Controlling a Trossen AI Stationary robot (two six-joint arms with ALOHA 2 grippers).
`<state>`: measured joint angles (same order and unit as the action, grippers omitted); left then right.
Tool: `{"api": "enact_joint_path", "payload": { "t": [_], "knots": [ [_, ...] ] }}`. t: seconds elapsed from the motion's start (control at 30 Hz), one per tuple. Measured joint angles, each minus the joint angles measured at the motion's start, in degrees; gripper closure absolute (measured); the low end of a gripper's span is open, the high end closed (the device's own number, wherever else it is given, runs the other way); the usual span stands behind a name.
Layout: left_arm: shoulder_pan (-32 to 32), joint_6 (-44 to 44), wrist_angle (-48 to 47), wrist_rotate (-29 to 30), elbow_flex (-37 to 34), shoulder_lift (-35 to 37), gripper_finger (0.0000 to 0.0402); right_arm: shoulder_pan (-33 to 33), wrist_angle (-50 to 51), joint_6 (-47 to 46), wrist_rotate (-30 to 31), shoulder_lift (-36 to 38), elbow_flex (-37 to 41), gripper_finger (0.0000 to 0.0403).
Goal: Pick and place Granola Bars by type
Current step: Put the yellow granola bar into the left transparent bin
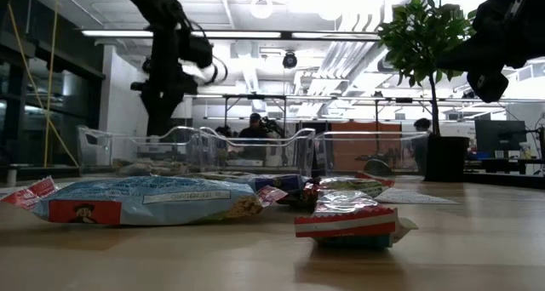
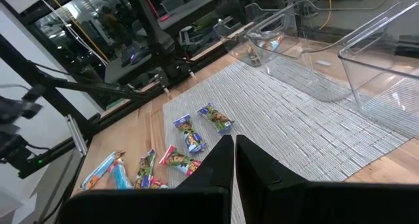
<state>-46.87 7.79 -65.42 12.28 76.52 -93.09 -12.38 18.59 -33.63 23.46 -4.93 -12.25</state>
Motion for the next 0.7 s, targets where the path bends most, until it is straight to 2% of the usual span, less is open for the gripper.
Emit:
{"api": "enact_joint_path", "payload": {
  "t": [0.2,0.37,0.53,0.7],
  "knots": [
    [0.2,0.4,0.9,-8.2,2.3,10.4,0.0239,0.0,0.0,0.1,0.0,0.0,0.0,0.0403],
    [4.0,-0.2,-1.7,-12.7,2.5,22.2,0.0239,0.0,0.0,0.5,0.0,0.0,0.0,0.0403],
    [13.2,-3.5,-5.9,-16.6,2.5,30.0,0.0239,0.0,0.1,0.6,-1.2,0.0,0.0,0.0403],
    [27.5,-4.0,-2.1,-22.7,0.0,31.4,0.0239,0.0,0.1,1.0,-1.4,0.0,0.0,0.0403]
  ]
}}
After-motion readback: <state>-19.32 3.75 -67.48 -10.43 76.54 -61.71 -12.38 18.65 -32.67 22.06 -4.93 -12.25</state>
